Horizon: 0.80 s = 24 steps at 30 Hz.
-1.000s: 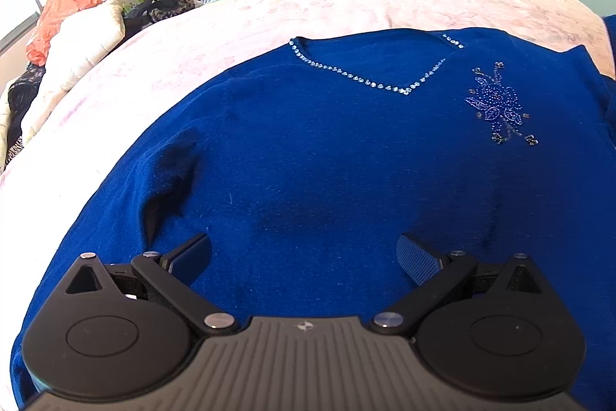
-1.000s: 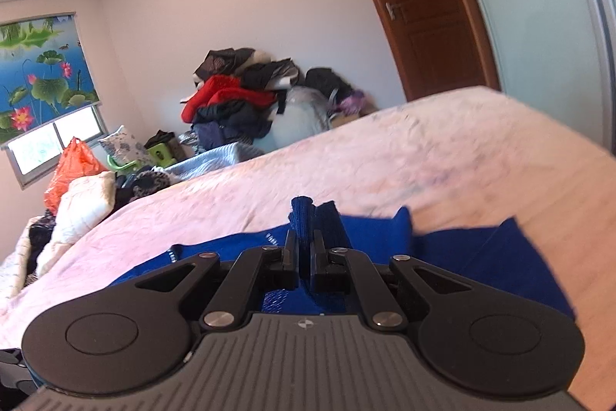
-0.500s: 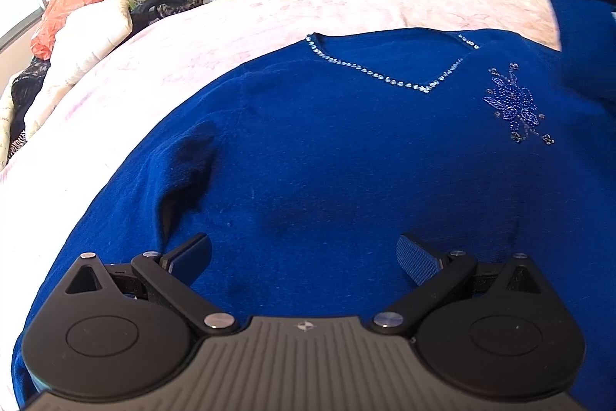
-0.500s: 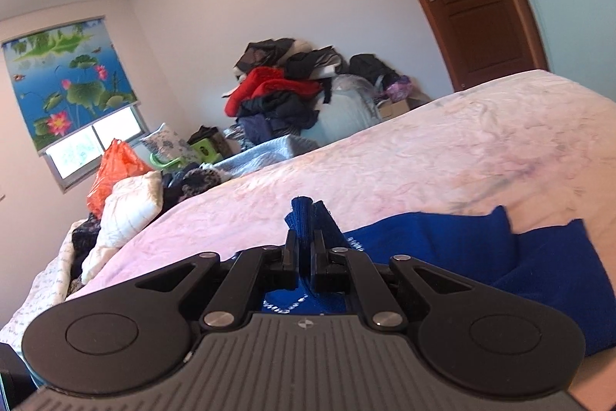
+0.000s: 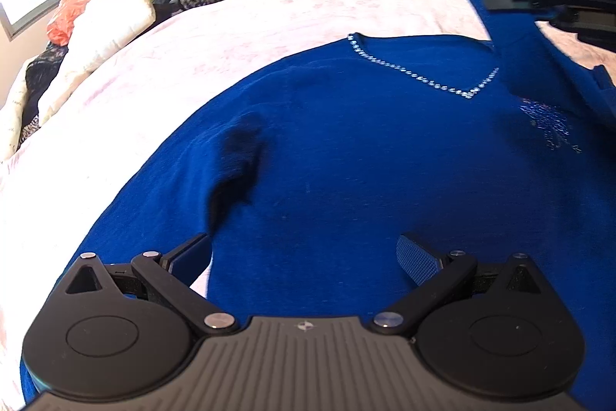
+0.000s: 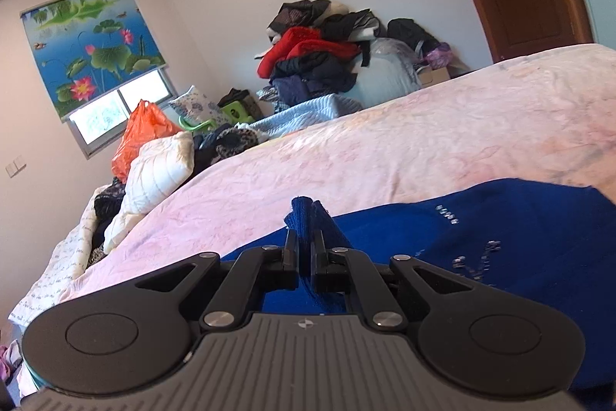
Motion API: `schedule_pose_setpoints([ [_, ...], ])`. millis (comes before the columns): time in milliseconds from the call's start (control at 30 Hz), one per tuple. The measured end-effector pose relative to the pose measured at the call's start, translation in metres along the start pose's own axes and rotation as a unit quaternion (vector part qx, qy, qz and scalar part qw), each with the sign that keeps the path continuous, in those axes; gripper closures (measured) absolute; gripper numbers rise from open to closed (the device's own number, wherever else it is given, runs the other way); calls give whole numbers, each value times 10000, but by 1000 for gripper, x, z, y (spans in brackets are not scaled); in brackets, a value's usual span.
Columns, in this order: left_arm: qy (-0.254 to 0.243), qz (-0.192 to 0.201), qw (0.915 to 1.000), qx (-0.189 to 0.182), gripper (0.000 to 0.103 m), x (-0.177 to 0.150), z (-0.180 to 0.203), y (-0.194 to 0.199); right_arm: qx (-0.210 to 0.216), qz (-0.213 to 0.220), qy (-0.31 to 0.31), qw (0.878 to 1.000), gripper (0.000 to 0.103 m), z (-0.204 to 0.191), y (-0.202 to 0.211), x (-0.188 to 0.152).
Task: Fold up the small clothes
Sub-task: 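Carry the held sleeve across the sweater body with the right gripper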
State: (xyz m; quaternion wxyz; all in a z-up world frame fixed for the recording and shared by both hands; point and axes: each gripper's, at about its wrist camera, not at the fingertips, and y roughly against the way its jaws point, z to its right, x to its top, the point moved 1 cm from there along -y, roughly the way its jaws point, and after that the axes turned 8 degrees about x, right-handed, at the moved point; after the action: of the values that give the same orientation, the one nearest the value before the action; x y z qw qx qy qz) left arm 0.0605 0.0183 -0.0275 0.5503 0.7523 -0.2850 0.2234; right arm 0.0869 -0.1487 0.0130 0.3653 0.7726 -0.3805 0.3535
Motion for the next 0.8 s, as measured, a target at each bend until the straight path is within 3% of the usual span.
schedule_pose_setpoints([
  [467, 282, -200, 9993, 170, 0, -12, -38, -10, 580, -685, 274, 9956, 95, -56, -71, -25],
  [667, 357, -261, 9988, 187, 0, -15, -49, -10, 589, -1093, 279, 9919, 95, -63, -97, -45],
  [800, 370, -280, 9987, 206, 0, -18, -55, -10, 627, -1643, 114, 9843, 84, -60, -115, -63],
])
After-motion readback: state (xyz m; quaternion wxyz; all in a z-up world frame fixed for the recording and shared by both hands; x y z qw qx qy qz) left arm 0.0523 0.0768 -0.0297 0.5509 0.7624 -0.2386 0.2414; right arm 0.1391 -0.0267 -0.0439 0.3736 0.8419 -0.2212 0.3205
